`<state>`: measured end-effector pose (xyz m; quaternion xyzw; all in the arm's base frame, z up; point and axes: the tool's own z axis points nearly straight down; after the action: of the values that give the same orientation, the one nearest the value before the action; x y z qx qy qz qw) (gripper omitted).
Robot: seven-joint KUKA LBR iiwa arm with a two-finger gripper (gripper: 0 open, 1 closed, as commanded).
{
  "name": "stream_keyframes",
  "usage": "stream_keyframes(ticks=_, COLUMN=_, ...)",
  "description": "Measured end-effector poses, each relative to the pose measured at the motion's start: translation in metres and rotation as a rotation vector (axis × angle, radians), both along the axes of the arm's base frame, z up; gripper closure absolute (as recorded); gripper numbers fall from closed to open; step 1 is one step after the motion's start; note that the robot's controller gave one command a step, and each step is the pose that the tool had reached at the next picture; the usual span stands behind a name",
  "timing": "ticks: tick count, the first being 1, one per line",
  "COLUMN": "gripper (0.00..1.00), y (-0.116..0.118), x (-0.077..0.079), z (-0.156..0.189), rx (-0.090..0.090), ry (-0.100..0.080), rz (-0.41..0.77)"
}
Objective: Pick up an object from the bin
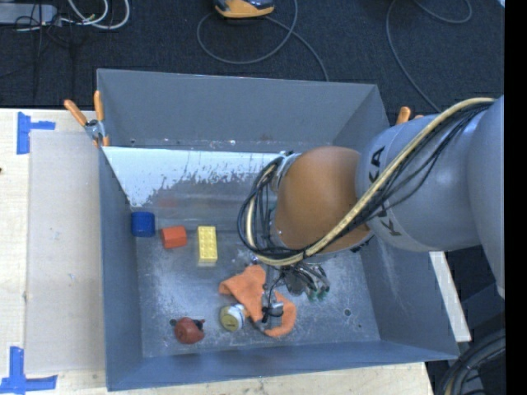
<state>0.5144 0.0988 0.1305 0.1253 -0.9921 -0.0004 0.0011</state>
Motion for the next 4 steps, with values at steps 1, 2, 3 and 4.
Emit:
stream_keyframes(ticks=1, gripper=0.0, y=-0.012, x=0.003, z=-0.034, rx=0.001, ry=0.003, rz=0.162)
stream_keyframes(ticks=2, gripper=0.0, y=-0.013, x=0.015, z=-0.053, rx=0.0, ry=-0.001, rz=0.218)
stream_keyframes(ticks=3, gripper=1.0, y=-0.022, x=0.005, z=-0.05, rx=0.002, ry=0.005, rz=0.274)
stream_keyframes(ticks=4, gripper=1.0, y=-0.022, x=0.005, z=-0.05, rx=0.002, ry=0.005, rz=0.273)
